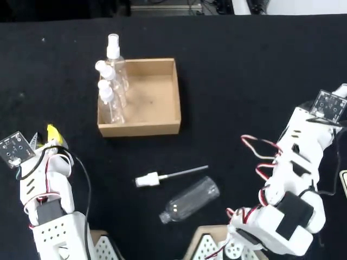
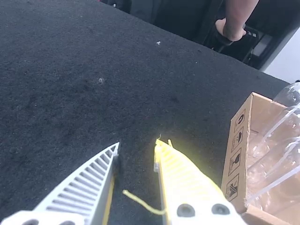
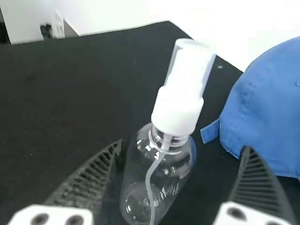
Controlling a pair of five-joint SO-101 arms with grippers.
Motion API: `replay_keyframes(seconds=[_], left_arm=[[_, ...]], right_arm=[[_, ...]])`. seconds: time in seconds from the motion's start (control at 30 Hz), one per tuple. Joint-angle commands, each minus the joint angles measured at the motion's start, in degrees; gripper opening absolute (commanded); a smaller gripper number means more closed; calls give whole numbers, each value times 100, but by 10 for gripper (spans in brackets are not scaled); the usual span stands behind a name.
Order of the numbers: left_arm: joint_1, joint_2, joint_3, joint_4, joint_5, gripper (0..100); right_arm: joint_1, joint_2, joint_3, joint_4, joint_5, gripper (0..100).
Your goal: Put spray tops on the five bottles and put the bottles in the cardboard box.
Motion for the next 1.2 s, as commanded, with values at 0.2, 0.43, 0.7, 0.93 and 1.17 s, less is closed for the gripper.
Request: replay_keyframes(seconds=[0.2, 0.43, 0.7, 0.93, 1.17], left_arm=[[31, -88, 136, -18, -18, 102], [22, -88, 136, -18, -18, 102], [13, -88, 136, -18, -26, 102], [31, -88, 136, -26, -26, 102], [31, -97, 136, -26, -26, 102]], right_arm=[[149, -22, -444, -158, -26, 325], [149, -13, -532, -158, 9, 325], [176, 505, -778, -158, -26, 325], [176, 804, -804, -360, 9, 325], [141, 822, -611, -791, 0, 325]])
